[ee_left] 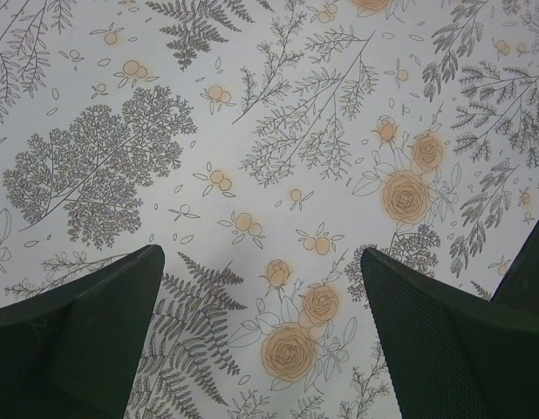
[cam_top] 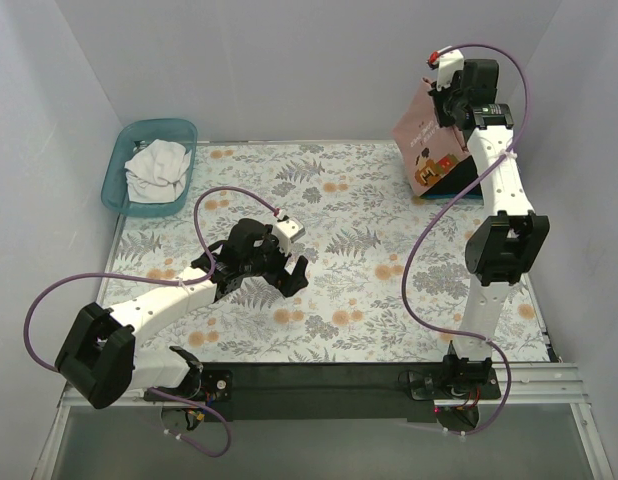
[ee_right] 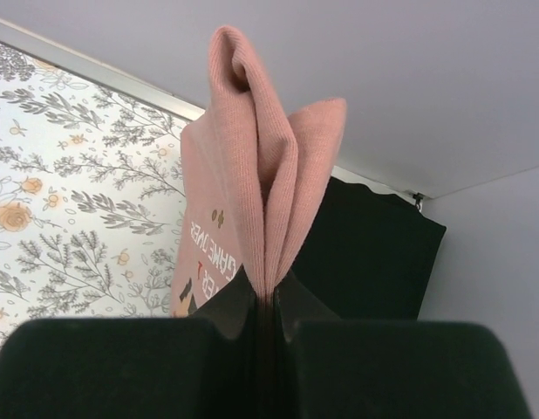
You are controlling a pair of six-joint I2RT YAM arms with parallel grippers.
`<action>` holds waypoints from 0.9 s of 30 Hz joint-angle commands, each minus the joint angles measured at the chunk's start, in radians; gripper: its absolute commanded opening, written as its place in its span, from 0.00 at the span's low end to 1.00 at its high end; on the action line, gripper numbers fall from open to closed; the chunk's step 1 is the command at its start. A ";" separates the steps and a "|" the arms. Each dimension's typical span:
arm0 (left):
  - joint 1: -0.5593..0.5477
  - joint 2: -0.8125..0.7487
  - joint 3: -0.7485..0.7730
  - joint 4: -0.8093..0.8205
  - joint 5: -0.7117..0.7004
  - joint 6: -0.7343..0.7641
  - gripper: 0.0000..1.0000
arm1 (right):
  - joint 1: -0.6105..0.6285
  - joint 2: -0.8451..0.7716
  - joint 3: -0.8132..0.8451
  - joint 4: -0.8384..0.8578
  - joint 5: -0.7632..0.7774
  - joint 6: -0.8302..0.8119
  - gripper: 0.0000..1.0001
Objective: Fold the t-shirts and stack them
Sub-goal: Neatly place the folded tshirt to the corner
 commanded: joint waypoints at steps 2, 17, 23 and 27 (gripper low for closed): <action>0.005 0.002 0.014 0.002 0.005 -0.003 0.96 | -0.036 -0.031 0.049 0.071 -0.028 -0.048 0.01; 0.006 0.034 0.049 -0.035 -0.001 -0.023 0.97 | -0.142 0.062 0.049 0.160 -0.073 -0.166 0.01; 0.005 0.044 0.055 -0.058 -0.016 -0.029 0.97 | -0.159 0.111 0.051 0.209 -0.076 -0.220 0.01; 0.005 0.041 0.052 -0.072 -0.020 -0.029 0.98 | -0.170 0.139 0.055 0.246 -0.070 -0.249 0.01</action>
